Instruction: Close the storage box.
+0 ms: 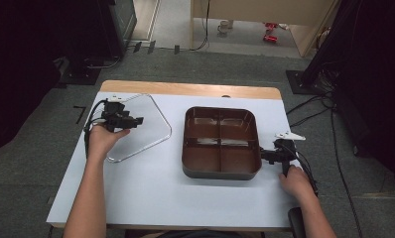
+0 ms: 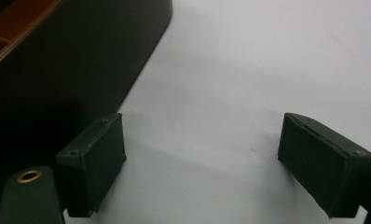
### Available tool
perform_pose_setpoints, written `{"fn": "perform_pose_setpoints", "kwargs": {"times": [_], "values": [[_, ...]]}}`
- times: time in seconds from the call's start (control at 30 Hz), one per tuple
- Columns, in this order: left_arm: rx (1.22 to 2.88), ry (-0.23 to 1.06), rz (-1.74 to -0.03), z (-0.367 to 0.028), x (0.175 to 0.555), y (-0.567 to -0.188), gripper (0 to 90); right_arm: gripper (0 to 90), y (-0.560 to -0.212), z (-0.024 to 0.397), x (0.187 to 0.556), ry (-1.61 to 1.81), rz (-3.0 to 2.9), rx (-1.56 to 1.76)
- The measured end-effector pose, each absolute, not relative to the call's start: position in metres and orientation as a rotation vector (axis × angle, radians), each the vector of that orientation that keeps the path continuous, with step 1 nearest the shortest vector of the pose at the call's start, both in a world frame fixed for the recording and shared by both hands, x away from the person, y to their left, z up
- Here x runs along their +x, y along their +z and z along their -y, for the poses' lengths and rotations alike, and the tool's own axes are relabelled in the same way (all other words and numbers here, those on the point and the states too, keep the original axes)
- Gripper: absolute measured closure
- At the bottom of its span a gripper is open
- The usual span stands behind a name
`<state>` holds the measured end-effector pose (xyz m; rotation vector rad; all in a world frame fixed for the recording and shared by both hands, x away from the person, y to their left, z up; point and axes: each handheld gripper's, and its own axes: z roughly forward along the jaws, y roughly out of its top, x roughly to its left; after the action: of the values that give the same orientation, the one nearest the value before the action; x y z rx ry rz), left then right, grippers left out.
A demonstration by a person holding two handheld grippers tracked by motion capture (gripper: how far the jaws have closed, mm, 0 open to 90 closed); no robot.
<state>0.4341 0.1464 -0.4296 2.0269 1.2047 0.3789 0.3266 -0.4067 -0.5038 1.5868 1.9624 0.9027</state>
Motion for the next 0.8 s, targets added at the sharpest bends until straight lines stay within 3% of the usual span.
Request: {"fn": "perform_pose_setpoints", "kwargs": {"times": [0.4, 0.8], "values": [[2.045, 0.426, -1.265, -0.157, 0.451, -0.454, 32.9, 14.4, -0.504, 0.407, 0.326, 0.902, -1.962, 1.586], [2.093, 0.423, -1.279, -0.162, 0.448, -0.470, 51.1, 14.4, -0.504, 0.407, 0.326, 0.903, -1.962, 1.585]]}}
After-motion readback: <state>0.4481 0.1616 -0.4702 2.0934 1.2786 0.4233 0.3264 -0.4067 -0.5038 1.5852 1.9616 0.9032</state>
